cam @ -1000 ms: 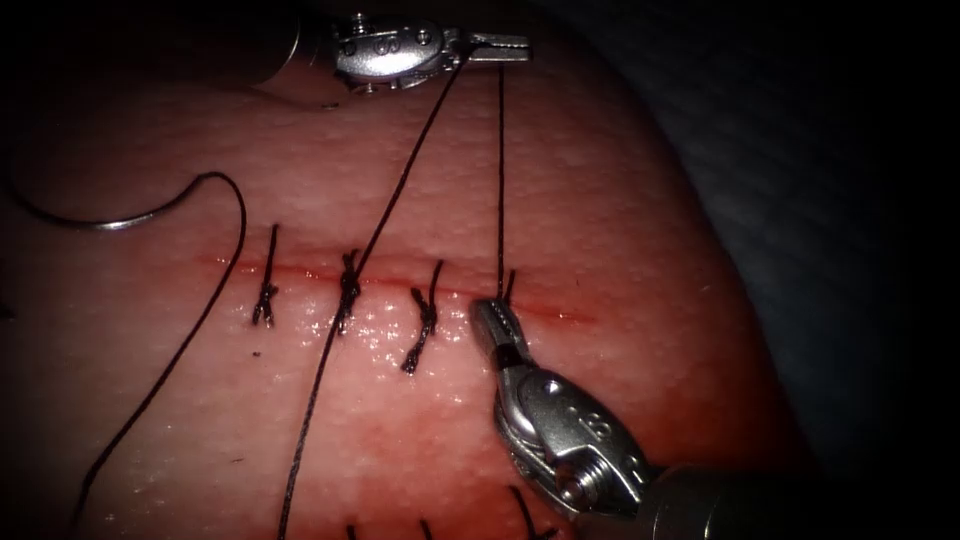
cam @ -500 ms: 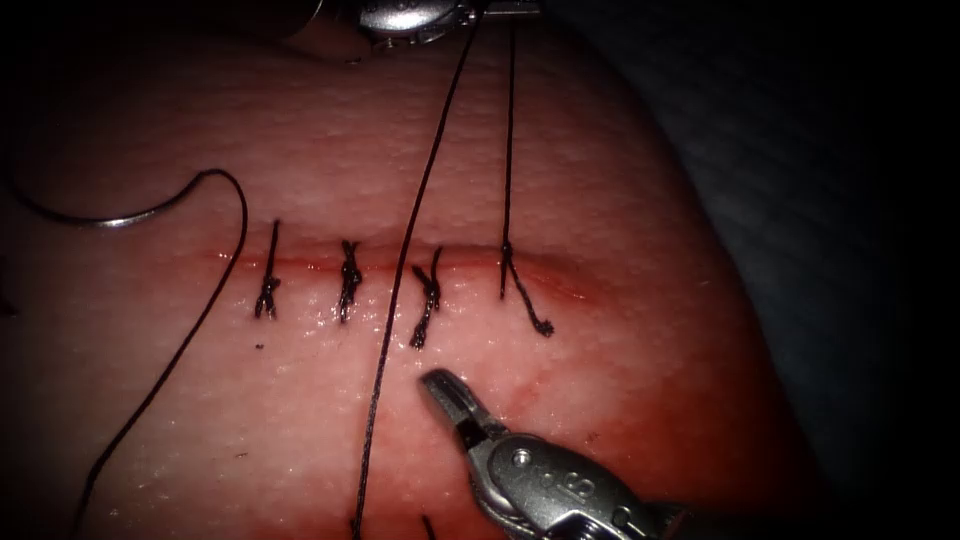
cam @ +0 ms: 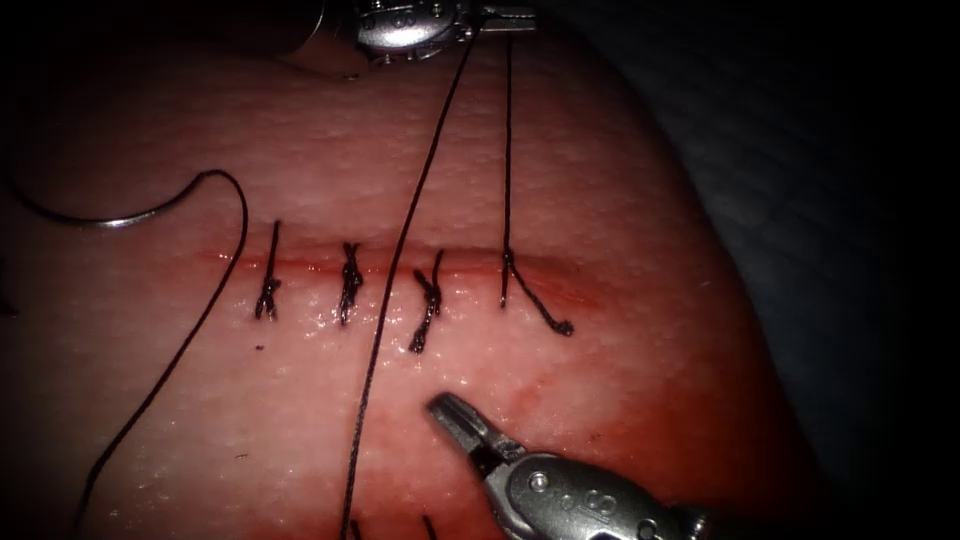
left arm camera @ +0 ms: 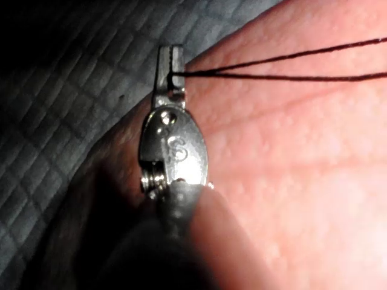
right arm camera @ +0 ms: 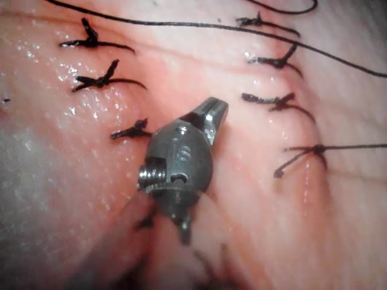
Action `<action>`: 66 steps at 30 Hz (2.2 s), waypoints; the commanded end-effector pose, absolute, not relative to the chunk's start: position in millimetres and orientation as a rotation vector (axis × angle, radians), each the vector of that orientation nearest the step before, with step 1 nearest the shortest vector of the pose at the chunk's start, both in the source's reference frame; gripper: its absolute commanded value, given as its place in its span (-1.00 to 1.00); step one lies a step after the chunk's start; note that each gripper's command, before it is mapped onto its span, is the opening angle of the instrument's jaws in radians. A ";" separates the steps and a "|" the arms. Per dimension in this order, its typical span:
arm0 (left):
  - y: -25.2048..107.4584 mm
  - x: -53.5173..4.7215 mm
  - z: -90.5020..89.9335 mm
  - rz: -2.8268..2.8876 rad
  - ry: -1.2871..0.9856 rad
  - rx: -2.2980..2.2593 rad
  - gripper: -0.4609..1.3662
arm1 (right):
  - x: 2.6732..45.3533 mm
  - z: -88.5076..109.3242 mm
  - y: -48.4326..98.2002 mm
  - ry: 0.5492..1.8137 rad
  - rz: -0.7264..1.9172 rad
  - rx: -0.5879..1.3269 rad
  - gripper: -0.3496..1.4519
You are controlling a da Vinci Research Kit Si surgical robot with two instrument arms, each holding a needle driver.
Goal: Wound Closure
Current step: Regrasp the suture tail with the right and pull down to finish tightening the knot.
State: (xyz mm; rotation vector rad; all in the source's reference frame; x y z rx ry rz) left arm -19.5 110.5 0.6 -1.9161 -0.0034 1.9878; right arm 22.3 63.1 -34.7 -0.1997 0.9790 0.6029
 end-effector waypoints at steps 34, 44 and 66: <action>106.2 -17.9 -1.3 2.009 -0.056 -1.942 -0.88 | 18.5 -25.4 66.7 0.883 -0.036 -0.257 0.85; 104.7 -17.9 -1.1 2.008 -0.068 -1.941 -0.88 | 18.2 -22.6 65.4 0.633 0.149 -0.113 0.77; 104.5 -17.1 -1.4 2.003 -0.086 -1.947 -0.88 | 17.7 -25.2 61.6 0.489 0.377 0.200 -1.00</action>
